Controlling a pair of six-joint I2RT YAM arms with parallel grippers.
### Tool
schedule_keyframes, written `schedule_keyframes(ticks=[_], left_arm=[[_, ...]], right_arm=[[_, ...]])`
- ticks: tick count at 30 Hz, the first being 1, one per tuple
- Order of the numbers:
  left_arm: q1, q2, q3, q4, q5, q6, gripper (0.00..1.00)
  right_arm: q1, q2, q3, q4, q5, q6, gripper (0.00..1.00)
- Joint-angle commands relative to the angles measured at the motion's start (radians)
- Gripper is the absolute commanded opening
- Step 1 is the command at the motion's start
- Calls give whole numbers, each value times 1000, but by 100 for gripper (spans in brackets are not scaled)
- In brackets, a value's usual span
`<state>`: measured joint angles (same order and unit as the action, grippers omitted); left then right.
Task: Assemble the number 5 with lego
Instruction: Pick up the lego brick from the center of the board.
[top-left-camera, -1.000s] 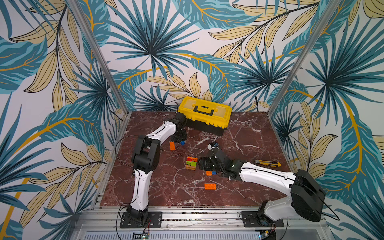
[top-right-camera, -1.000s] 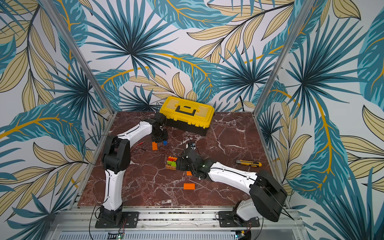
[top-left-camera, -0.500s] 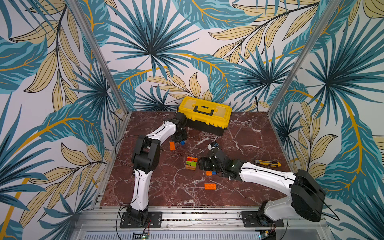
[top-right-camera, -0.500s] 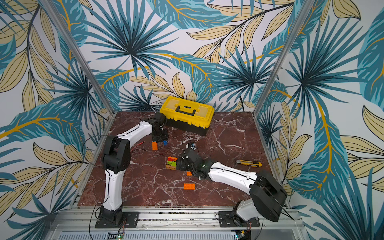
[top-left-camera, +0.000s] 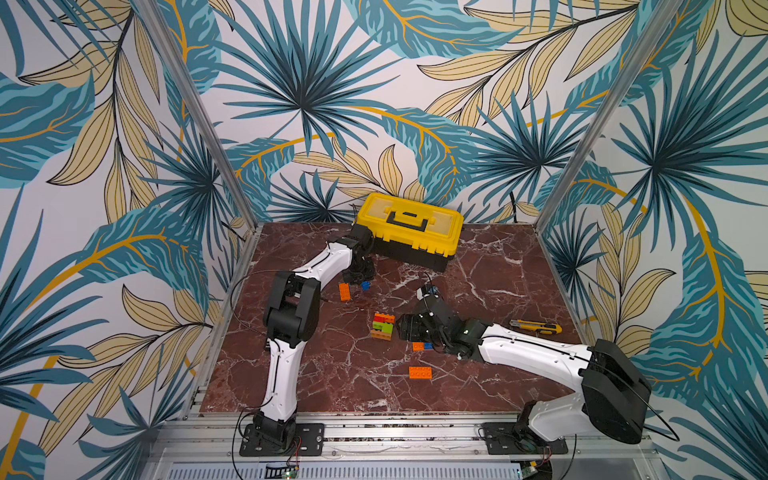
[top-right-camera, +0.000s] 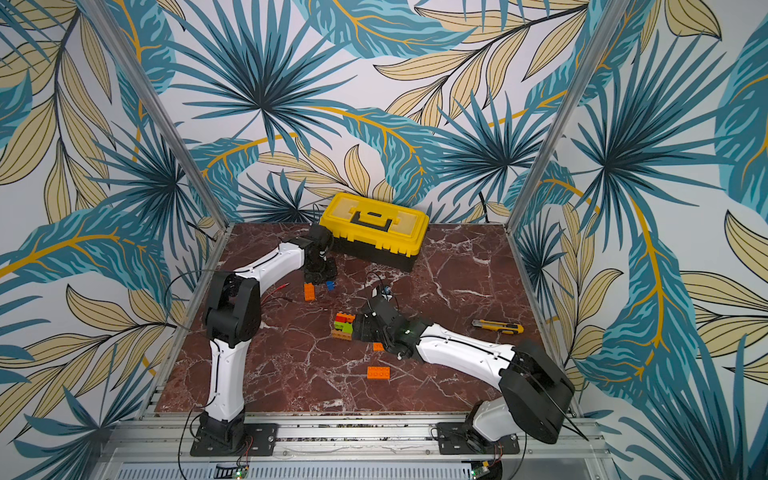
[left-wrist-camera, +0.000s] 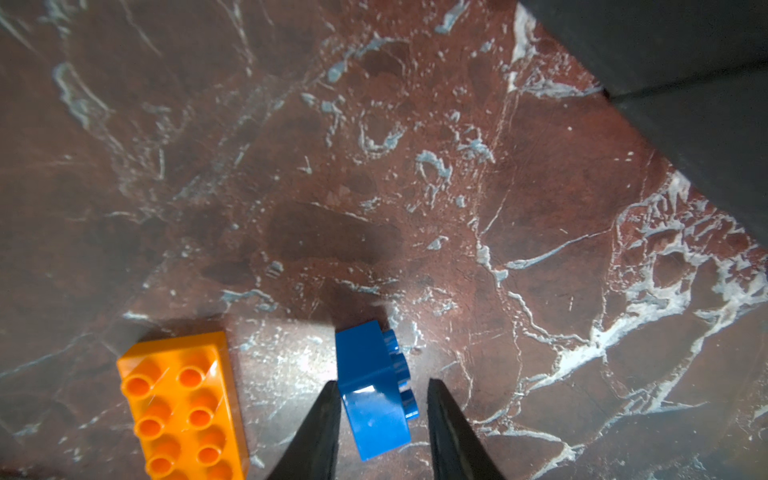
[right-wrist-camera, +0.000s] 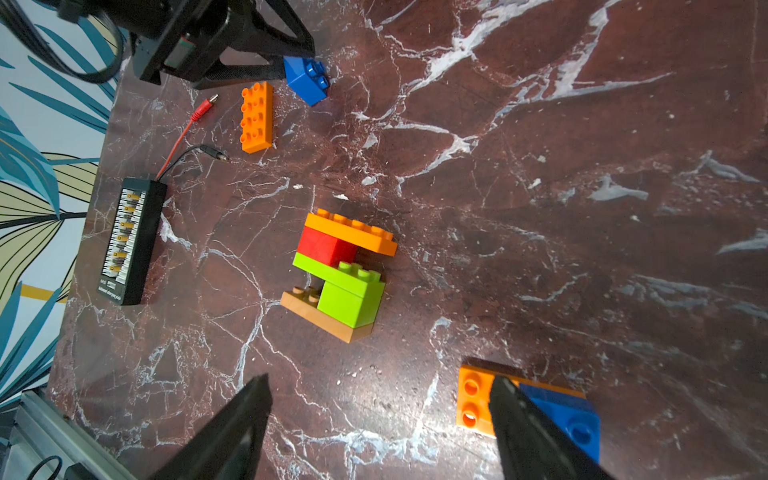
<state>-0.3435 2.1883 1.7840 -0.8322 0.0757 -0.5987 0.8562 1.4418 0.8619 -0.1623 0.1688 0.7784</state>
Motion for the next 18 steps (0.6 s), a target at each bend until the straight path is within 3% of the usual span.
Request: schedule_keyframes(ticks=[1, 11, 16, 18], left_arm=[[5, 21, 0, 10, 4, 2, 38], [5, 40, 10, 0, 1, 8, 43], [5, 40, 11, -2, -9, 10, 33], [5, 37, 11, -2, -1, 11, 24]], right_arm=[[-5, -21, -8, -23, 15, 6, 85], [-6, -23, -11, -24, 11, 12, 85], [-6, -27, -13, -26, 13, 12, 85], [-7, -29, -14, -26, 13, 12, 85]])
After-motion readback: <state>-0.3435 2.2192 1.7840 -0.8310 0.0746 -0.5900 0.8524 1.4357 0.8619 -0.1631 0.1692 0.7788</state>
